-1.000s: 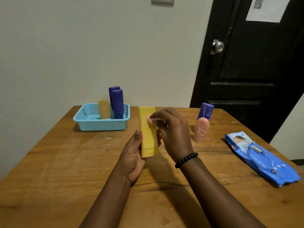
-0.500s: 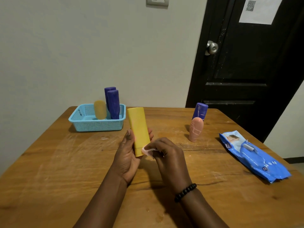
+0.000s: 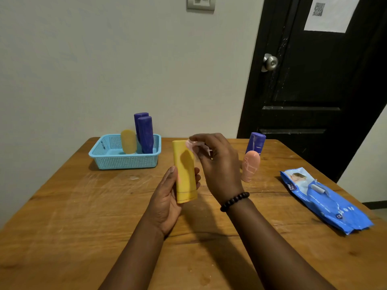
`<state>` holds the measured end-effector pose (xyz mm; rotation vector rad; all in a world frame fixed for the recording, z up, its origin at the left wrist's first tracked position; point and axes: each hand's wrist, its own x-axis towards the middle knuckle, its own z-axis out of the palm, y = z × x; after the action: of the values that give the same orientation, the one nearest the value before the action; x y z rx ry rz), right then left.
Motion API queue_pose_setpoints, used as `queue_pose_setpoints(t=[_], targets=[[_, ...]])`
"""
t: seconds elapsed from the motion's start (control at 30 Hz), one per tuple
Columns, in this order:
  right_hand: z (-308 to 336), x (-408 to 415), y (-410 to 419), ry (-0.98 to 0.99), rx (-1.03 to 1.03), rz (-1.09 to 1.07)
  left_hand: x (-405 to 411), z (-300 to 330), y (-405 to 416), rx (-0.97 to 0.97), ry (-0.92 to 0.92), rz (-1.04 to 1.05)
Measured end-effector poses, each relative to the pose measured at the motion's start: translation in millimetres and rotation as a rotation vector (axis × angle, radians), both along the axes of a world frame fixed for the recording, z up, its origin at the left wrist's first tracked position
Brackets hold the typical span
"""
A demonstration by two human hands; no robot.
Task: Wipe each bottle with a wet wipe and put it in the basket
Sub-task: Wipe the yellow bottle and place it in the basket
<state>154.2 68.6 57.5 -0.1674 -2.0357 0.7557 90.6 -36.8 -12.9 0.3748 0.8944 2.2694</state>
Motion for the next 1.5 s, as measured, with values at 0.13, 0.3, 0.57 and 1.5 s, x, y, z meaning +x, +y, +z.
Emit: queue_pose_setpoints(t=[0.13,0.3,0.57,1.5], targets=[[1.2,-18.6,-5.1,-0.014,0.177,-0.041,0.1,0.1,1.1,0.025,-0.021,0.009],[-19.3,-11.3,-10.3,-0.038,0.242,0.007,-4.0,-0.7,-0.1,0.053,-0.043,0.030],[-54.2,12.4,-16.3,-0.162,0.119,0.120,-7.7,-5.5,-2.1,0.063,-0.126,0.043],[-13.6,-5.9,-4.2,-0.227,0.082,0.131,-10.0,-3.3,-0.8,-0.002,0.038,0.093]])
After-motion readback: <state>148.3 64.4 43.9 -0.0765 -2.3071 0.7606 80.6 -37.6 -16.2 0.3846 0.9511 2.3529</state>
